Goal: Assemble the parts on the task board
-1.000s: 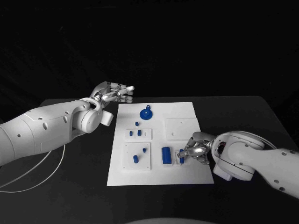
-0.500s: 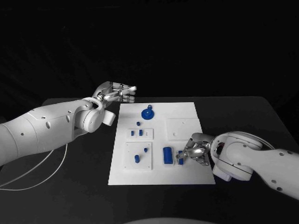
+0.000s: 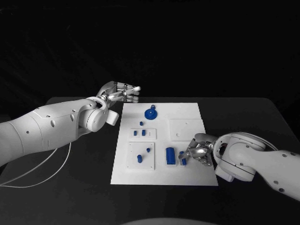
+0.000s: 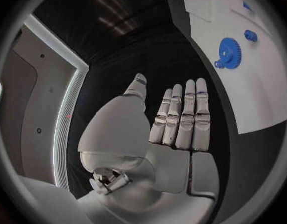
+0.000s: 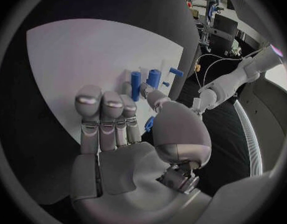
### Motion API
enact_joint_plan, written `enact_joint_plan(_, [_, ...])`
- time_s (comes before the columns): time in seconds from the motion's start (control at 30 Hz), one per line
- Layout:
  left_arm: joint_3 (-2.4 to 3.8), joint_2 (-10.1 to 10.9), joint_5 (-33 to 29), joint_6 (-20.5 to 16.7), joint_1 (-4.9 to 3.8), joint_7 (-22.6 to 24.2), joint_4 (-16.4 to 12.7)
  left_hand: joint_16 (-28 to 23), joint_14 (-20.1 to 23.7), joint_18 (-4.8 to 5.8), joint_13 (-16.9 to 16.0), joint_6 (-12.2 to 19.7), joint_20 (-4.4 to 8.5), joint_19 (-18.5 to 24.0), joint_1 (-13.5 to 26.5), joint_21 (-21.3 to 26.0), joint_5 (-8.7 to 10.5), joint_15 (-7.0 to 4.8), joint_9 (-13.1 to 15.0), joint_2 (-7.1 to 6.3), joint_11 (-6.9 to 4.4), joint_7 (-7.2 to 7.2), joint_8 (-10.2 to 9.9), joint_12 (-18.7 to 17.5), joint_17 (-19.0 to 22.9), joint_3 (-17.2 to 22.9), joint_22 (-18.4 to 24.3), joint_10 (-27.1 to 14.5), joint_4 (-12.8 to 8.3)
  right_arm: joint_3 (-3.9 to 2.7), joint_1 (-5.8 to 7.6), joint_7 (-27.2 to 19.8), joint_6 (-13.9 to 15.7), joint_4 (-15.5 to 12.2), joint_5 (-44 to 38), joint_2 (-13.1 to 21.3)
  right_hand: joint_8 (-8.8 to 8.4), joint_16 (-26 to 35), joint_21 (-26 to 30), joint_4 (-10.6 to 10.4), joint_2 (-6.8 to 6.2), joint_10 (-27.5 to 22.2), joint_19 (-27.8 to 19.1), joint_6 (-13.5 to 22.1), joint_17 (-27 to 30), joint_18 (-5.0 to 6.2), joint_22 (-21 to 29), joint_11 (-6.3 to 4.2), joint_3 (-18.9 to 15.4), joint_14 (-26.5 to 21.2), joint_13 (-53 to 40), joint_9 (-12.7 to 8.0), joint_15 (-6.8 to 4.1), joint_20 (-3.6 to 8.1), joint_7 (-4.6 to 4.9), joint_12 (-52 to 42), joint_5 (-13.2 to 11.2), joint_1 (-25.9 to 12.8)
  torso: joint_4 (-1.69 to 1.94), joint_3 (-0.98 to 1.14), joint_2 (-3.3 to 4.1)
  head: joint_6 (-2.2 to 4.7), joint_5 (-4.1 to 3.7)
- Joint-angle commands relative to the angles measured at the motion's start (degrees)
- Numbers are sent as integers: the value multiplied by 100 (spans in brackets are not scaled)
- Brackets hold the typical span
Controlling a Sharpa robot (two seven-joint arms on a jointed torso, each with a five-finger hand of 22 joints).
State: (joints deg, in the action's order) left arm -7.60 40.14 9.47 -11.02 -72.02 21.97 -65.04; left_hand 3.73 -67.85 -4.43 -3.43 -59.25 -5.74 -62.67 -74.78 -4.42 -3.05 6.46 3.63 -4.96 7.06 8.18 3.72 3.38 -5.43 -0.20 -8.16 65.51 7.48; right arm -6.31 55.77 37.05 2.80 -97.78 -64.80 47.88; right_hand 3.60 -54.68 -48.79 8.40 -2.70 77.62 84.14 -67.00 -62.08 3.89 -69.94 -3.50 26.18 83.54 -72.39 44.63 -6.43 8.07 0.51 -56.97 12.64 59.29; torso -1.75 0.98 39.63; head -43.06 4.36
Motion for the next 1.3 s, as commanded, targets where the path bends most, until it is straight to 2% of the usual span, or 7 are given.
enact_joint_plan(0.03, [4,-10,-43,91,9,36,-2,-19,38,73,-6,31,5,-19,4,-20,-34,10,1,70,24,7,-12,1,-8,3,5,-19,-19,15,-20,8,-107,32,-23,-8,6,18,20,234,6,62,309,-26,2,64,6,-37,243,-2,9,-49,-30,-13,-45,2,-184,46,3,-2,0,-13,-1])
enact_joint_plan(0.3, [4,-13,-43,92,14,36,5,-19,38,73,-6,31,5,-19,4,-20,-34,10,1,70,24,7,-12,1,-8,3,5,-19,-19,15,-21,3,-76,69,-15,-18,6,17,14,-99,-60,73,309,-128,-2,61,14,-36,24,-1,1,-224,-32,-10,-57,-30,-963,7,-1,-2,0,3,3])
enact_joint_plan(0.5, [4,-16,-43,110,20,43,14,-19,43,74,-6,28,4,-18,-25,-24,-179,11,0,175,22,1,-12,1,-9,-18,28,-18,-137,15,-21,-5,-77,73,17,-17,12,17,9,-393,-203,77,310,-179,-20,49,15,-33,-259,-1,4,-262,-40,9,-43,-11,-988,-72,-2,1,-1,12,-10])
enact_joint_plan(0.87, [4,-15,-43,103,24,45,19,-18,44,75,-6,33,2,-15,25,-25,-42,12,0,153,24,6,-13,1,-10,-60,37,-18,-143,15,-22,-24,-45,40,57,8,14,27,0,-950,-258,91,310,-220,-52,53,16,-13,-1166,6,-15,-237,-28,1,-14,-6,-987,-12,-5,7,1,48,-41])
enact_joint_plan(0.97, [4,-12,-43,100,25,46,21,-19,46,75,-6,34,3,-16,81,-26,3,12,1,114,25,7,-12,1,-9,-94,40,-22,-95,15,-22,-29,-37,32,61,28,14,30,-4,-1029,-269,95,311,-224,-57,55,16,-13,-1237,8,-20,-235,-28,0,-15,-7,-988,34,-8,6,1,52,-52])
enact_joint_plan(1.13, [3,-11,-43,93,25,46,26,-18,47,84,-5,36,8,-15,96,-24,19,12,2,68,26,7,-11,1,12,-174,47,-23,-5,15,-23,-38,-31,23,63,80,14,31,-15,-1318,-451,101,311,-240,-83,63,18,-10,-1308,14,-33,-228,-24,-2,-11,-1,-987,145,-1,9,1,54,-74])
enact_joint_plan(1.3, [3,-6,-43,93,25,43,25,-17,44,89,-5,37,12,-17,53,-22,20,11,2,57,25,7,-11,2,36,-198,56,-25,52,15,-23,-67,-59,-5,84,135,14,41,-21,-1359,-502,104,311,-243,-87,63,18,-10,-1326,14,-38,-219,-25,-3,-8,1,-986,250,-4,10,0,67,-69])
